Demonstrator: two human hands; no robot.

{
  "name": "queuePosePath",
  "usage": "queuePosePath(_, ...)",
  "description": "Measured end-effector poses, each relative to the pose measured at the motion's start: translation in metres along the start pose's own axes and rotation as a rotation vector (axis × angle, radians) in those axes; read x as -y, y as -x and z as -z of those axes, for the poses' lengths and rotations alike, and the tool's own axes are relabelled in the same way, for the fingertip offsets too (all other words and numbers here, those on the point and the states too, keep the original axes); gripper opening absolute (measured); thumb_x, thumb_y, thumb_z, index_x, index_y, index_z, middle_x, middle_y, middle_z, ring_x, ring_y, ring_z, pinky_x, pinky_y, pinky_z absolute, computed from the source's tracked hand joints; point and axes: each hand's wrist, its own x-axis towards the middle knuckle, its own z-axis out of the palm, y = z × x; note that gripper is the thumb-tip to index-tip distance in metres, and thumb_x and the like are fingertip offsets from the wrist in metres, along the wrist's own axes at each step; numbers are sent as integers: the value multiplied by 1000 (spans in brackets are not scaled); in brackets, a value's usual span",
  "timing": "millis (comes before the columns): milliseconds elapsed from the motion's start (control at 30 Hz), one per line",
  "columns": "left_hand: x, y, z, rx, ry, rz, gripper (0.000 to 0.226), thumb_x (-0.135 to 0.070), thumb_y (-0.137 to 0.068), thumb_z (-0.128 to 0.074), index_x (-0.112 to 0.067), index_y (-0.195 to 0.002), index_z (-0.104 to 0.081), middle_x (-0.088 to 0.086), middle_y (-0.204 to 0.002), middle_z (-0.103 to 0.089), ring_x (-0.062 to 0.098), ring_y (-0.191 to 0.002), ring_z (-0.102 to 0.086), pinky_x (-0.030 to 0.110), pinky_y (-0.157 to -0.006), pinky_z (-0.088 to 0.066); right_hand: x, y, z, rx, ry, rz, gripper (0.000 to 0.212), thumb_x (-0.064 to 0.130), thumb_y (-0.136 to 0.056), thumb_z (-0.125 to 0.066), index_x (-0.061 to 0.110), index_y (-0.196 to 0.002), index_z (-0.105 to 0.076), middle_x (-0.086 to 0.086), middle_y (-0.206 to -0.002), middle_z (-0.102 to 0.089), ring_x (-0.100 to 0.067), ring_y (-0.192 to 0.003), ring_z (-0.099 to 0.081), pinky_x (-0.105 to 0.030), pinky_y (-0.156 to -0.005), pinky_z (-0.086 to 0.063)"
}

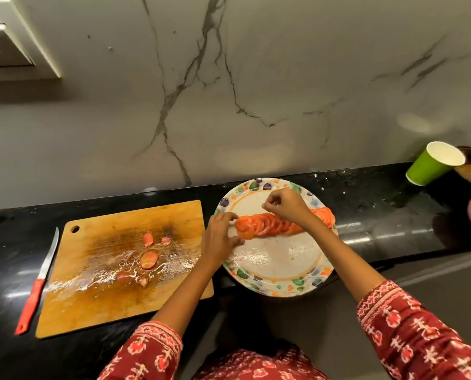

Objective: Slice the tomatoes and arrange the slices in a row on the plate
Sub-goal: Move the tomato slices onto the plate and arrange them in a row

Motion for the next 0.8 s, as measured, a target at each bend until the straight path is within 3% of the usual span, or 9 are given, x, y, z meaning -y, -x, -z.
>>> queuePosePath(133, -7, -18, 1, 202, -29, 48, 93, -45, -62, -80, -20, -139, -33, 4, -139, -41, 22, -130, -32, 37, -103, -34, -1, 2, 2, 53, -4, 66, 10, 17, -81, -70, 8, -82, -72, -5, -84, -71, -9, -73, -58, -30, -72, -53)
queuePosePath(300, -17, -23, -2, 234, -57, 22, 82, -34, -71, -76, -17, -138, -33, 8, -136, -45, 23, -127, -36, 38, -104, -34, 2, 0, 2, 98, 4, 95, 9, 16, -82, -68, 9, -87, -72, -4, -88, -70, -8, -75, -57, -13, -62, -41)
queuePosePath(433, -16, -18, -3, 206, 0, 18, 76, -29, -74, -74, -16, -137, -35, 9, -133, -49, 23, -125, -39, 36, -102, -37, 0, -4, 2, 91, -5, 75, 9, 17, -83, -67, 10, -87, -71, -5, -87, -70, -8, -76, -57, -14, -60, -41)
queuePosePath(567, -21, -12, -3, 206, -10, 33, 85, -34, -73, -75, -19, -141, -27, 6, -141, -38, 22, -131, -33, 38, -105, -35, 0, -5, 0, 104, 7, 91, 9, 17, -83, -67, 10, -87, -71, -5, -88, -71, -9, -76, -57, -16, -62, -43)
queuePosePath(633, -23, -9, -4, 167, -8, 25, 77, -31, -77, -71, -19, -140, -28, 7, -141, -39, 21, -131, -35, 37, -104, -36, 2, -4, -2, 107, 32, 105, 9, 17, -83, -67, 11, -89, -70, -5, -89, -70, -9, -75, -58, -18, -63, -45)
queuePosePath(800, -21, -5, -1, 148, -65, -11, 67, -33, -84, -62, -18, -140, -28, 12, -136, -45, 26, -126, -42, 37, -98, -41, 8, -3, -12, 181, 153, 156, 22, 15, -84, -66, 14, -105, -65, -1, -101, -69, -15, -91, -61, -31, -79, -53)
